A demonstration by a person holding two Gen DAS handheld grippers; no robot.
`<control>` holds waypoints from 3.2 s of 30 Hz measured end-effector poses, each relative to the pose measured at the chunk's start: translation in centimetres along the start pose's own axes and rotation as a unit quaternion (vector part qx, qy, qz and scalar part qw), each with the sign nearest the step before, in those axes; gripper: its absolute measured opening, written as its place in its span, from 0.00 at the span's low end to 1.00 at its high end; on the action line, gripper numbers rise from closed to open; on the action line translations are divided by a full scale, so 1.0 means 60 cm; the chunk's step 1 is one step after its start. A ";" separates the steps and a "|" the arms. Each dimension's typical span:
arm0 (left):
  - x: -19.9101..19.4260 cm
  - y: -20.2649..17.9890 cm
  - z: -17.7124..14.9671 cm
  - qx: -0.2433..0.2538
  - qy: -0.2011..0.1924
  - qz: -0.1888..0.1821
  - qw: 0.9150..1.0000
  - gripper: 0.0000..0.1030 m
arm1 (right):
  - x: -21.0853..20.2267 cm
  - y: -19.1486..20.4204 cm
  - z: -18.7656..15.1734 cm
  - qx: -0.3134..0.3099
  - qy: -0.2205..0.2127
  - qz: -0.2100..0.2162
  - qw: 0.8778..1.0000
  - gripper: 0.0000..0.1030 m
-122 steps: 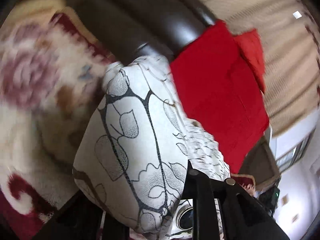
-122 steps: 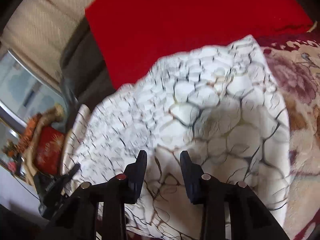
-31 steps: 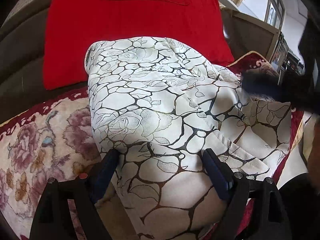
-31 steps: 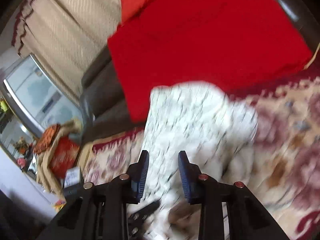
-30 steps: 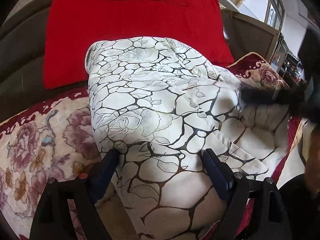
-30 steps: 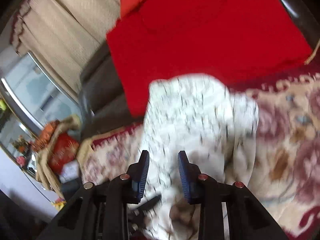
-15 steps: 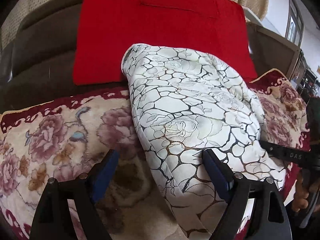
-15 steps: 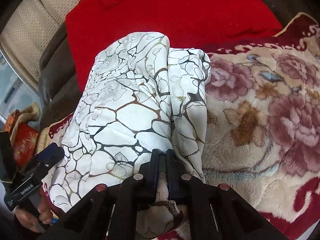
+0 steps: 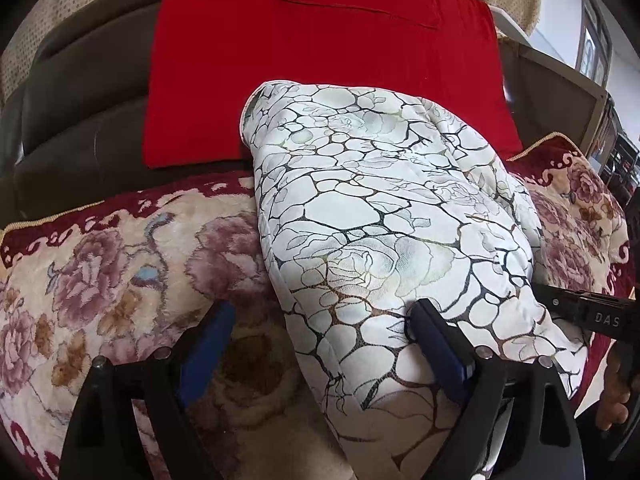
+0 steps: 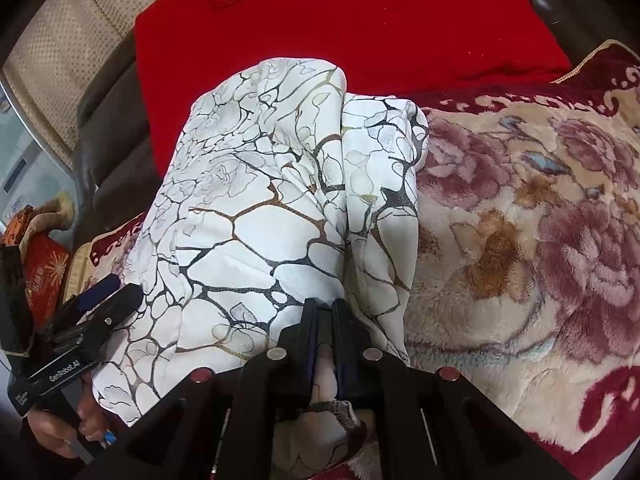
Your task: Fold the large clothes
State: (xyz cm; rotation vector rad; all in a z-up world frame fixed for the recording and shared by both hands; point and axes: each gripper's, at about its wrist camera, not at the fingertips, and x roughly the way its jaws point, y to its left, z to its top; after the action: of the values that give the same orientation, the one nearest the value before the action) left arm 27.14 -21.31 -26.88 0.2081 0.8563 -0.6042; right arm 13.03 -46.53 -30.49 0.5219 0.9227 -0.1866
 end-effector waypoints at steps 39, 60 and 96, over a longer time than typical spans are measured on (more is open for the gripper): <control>0.012 0.053 0.027 -0.047 -0.013 0.054 0.997 0.91 | 0.019 0.111 0.236 0.035 -0.016 0.036 0.999 0.15; 0.002 0.036 0.021 -0.004 -0.037 0.073 0.997 0.91 | -0.003 0.012 0.015 -0.037 0.008 -0.050 0.998 0.14; -0.059 -0.001 -0.039 0.032 -0.005 0.062 0.998 0.91 | -0.041 0.057 -0.019 -0.041 0.050 0.019 0.998 0.15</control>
State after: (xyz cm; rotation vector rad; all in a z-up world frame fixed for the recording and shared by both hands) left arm 23.83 -18.94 -25.72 0.3141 0.8091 -0.5161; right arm 12.04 -43.16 -27.88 0.4758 1.0131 -0.0882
